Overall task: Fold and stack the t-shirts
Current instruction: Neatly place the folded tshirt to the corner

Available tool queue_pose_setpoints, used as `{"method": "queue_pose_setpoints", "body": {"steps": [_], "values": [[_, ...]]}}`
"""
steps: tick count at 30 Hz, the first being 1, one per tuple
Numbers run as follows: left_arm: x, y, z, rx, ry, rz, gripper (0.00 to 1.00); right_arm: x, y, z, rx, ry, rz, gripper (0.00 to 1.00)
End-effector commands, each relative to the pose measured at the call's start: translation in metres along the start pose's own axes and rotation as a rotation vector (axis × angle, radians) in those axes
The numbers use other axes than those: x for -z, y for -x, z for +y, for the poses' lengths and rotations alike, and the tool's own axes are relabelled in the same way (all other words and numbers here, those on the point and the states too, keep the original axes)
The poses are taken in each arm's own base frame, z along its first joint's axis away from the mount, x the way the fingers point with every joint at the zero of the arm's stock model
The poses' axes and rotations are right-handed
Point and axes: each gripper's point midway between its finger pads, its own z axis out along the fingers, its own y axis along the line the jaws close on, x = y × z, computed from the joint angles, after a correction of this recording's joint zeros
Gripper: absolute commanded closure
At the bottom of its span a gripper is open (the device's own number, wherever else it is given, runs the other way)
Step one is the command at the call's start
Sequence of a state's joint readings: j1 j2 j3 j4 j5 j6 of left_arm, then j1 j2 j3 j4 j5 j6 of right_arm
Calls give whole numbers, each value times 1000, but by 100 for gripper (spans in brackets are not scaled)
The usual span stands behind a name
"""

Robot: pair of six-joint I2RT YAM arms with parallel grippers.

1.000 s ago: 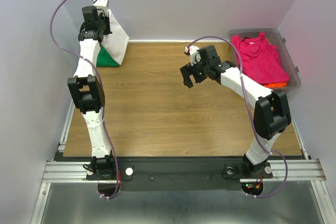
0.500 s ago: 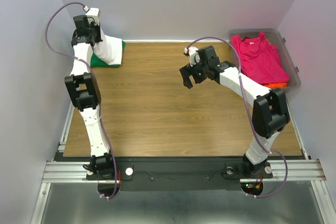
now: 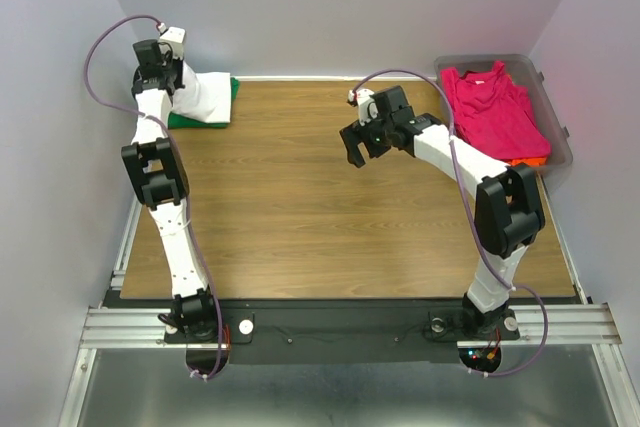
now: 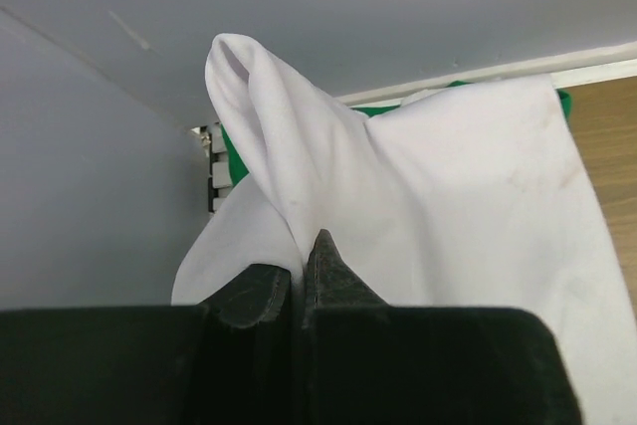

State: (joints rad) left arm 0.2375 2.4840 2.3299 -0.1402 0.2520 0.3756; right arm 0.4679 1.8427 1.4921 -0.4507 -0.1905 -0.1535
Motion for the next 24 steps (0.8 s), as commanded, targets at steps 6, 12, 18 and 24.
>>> {"method": "queue_pose_setpoints", "body": {"steps": [6,12,18,24], "values": [[20,55,66,-166,210,-123,35,5,17,0,14,-1,-36,0],[57,89,95,-171,286,-170,21,8,13,2,14,4,-33,0],[82,95,86,-112,195,-185,35,9,12,4,14,15,-32,0],[93,59,69,-33,71,-68,59,4,1,8,3,38,-8,0]]}}
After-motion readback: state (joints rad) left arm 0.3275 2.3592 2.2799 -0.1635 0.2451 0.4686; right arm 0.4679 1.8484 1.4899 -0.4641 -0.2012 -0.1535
